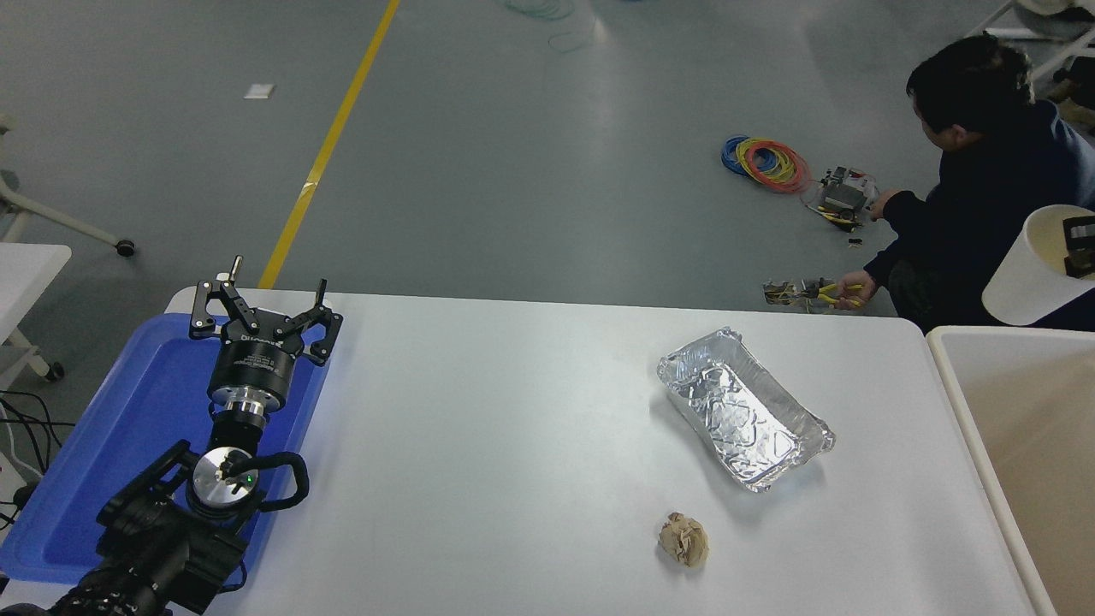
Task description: Pick up paper cup place in dustbin
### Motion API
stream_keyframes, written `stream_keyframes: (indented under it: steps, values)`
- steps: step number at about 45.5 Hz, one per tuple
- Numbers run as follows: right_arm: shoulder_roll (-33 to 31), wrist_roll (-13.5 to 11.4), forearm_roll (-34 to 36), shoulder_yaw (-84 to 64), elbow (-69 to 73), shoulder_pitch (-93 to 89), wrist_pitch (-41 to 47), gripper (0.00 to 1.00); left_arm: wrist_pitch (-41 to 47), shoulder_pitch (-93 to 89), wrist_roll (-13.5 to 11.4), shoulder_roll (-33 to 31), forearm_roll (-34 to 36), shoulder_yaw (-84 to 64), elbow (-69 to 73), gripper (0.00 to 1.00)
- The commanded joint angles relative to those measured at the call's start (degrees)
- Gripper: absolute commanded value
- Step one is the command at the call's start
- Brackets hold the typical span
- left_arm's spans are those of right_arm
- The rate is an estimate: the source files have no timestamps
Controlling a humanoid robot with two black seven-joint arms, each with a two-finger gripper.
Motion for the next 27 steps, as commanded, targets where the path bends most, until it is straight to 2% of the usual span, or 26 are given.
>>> stream_keyframes:
  steps: [1,9,16,27]
  values:
    - [0.44,0.0,0.72,4.8,-19.71,-17.24,-5.01,0.0,0.08,-0.01,-0.07,-0.07,0.0,0.0,0.0,1.0]
    - [0.97,-0.08,0.81,13.94,-34.13,-32.53,-7.74,0.0,0.0,-0.01,0.02,-0.07,0.0,0.0,-0.09,1.0]
    - [2.99,-0.44,1.43,19.92,-39.86,-42.82,-12.57,0.0,0.0,-0.01,-0.07,0.01,0.0,0.0,0.0,1.0]
    - [8.26,-0.79,9.77,20.46,-46.71,-56.89,-20.57,0.0,0.0,-0.01,0.02,-0.07,0.0,0.0,0.0,1.0]
